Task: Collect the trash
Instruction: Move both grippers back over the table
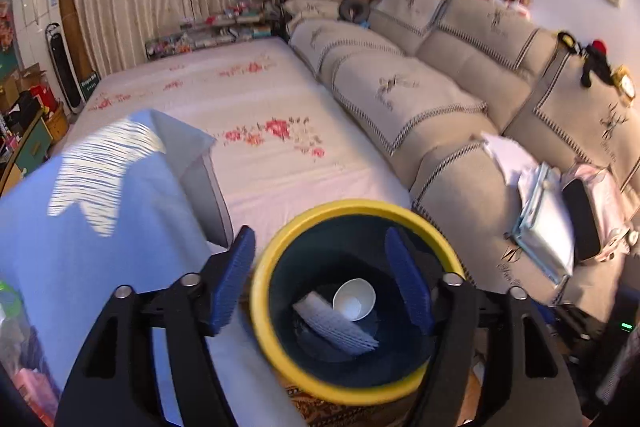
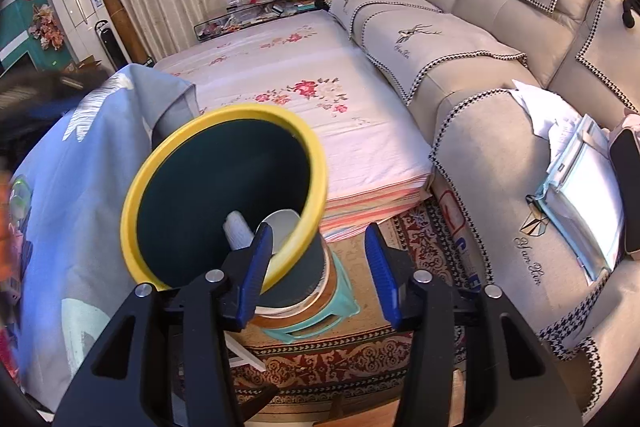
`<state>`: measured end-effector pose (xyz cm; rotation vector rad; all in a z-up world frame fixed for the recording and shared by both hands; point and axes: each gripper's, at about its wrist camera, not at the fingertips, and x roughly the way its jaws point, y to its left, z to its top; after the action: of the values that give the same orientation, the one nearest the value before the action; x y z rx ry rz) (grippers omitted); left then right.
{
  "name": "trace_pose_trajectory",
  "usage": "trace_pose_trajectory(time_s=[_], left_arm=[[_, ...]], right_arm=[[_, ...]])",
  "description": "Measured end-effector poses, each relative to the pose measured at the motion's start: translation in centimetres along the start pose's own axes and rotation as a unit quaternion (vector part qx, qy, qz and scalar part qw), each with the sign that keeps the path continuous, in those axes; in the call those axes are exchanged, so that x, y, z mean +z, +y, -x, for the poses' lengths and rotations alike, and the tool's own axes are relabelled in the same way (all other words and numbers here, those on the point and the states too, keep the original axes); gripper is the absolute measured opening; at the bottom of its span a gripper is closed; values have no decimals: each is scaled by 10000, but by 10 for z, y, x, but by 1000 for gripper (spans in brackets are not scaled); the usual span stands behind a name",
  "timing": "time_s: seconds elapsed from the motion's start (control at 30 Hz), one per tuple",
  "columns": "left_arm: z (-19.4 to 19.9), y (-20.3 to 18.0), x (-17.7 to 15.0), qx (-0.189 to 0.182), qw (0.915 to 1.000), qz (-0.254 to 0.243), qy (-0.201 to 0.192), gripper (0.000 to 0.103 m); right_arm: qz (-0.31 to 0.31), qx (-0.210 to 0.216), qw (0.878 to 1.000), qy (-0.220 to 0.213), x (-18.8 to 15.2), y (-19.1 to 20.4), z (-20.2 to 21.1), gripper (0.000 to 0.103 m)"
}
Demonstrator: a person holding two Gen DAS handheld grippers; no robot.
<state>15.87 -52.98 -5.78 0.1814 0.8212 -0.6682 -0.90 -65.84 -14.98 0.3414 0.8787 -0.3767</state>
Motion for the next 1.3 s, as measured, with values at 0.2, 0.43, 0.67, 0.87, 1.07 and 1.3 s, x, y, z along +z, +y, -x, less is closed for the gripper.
trace_pose_trajectory(time_s=[0.2, 0.43, 0.67, 0.87, 1.07, 1.3], left_arm=[[124, 38, -24, 121, 9966, 40, -809, 83], [238, 129, -78, 965, 9858, 548, -1259, 86], [316, 209, -142, 2101, 9617, 1031, -1430, 87], [357, 265, -186, 2439, 9451, 1547, -1526, 87], [366, 297, -205, 2352, 9444, 1743, -1500, 87], [361, 317, -210, 2318, 9426, 1916, -1450, 87]], right_arm=[[118, 246, 9996, 52, -7, 31, 0, 48], [610, 796, 9949, -71, -13, 101, 19, 50], [1456, 1657, 9752, -158, -16, 212, 41, 51], [2089, 2397, 9476, -296, -16, 319, 59, 58], [2707, 2966, 9131, -710, -22, 400, 67, 76], [3968, 2674, 8733, -920, -24, 451, 56, 80]])
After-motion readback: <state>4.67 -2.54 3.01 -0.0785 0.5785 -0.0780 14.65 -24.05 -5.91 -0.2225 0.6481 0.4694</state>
